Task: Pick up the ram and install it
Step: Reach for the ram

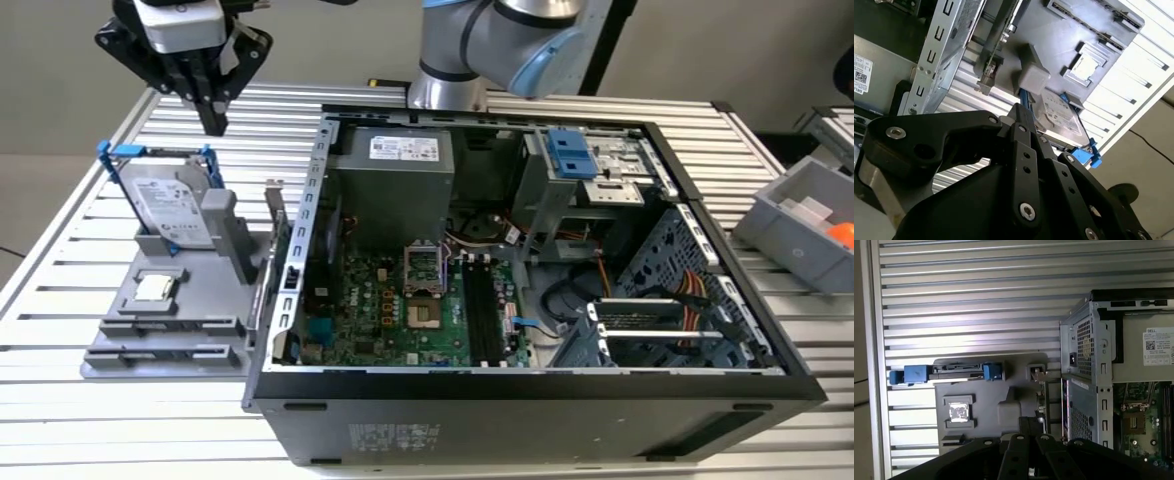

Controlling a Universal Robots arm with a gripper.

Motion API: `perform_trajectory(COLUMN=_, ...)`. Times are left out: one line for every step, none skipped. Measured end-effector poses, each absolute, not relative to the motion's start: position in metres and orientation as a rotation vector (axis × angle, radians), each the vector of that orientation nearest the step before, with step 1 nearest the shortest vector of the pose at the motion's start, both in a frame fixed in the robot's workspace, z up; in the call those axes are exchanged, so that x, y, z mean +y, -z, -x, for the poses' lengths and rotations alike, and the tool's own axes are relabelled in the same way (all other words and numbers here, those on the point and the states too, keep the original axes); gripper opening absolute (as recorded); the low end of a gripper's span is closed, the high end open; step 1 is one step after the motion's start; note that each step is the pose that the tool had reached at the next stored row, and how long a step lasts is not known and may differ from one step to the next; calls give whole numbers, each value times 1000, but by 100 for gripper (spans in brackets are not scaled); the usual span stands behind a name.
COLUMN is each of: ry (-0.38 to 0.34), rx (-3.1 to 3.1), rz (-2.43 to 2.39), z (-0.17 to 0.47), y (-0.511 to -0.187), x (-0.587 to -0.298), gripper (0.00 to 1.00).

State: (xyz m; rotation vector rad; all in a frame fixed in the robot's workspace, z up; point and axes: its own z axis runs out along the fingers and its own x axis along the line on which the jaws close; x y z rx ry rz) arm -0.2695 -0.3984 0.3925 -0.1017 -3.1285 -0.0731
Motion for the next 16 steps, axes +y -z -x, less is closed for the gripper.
perform_trajectory(ry=73, rx=-3129, rz=102, z=270, y=-392, x=-398, gripper=0)
perform_trajectory(ry=73, rx=-3129, rz=102, z=271, y=-392, x=-398, gripper=0)
perform_trajectory(ry=73, rx=-3129, rz=102, z=271, y=-392, x=-398, gripper=0)
perform_trajectory(ry=73, rx=-3129, rz=102, z=272, y=-392, x=-398, gripper=0)
perform_trajectory(ry=73, rx=-3129, rz=102, z=273, y=-392, x=-398, gripper=0)
perform_trajectory(ry=73, rx=-3129, rz=102, z=273, y=-392, x=-398, gripper=0)
perform_trajectory(ry=73, rx=-3128, rz=102, z=274, y=-393, x=-398, gripper=0)
perform_trajectory(ry=73, rx=-3129, rz=102, z=275, y=-392, x=-398, gripper=0)
perform_trajectory(ry=73, rx=-3129, rz=102, z=275, y=-392, x=-398, gripper=0)
perform_trajectory(ry=73, rx=-3129, rz=102, z=276, y=-392, x=-398, gripper=0)
perform_trajectory(ry=73, rx=-3129, rz=102, z=277, y=-393, x=-398, gripper=0)
perform_trajectory(ry=73, rx=-3129, rz=102, z=277, y=-392, x=-398, gripper=0)
perform_trajectory(ry=73, rx=-3129, rz=102, z=278, y=-392, x=-398, gripper=0)
perform_trajectory(ry=73, rx=-3128, rz=102, z=279, y=-393, x=-398, gripper=0)
perform_trajectory(ry=73, rx=-3129, rz=102, z=279, y=-392, x=-398, gripper=0)
perform_trajectory(ry=73, rx=-3129, rz=102, z=280, y=-392, x=-398, gripper=0)
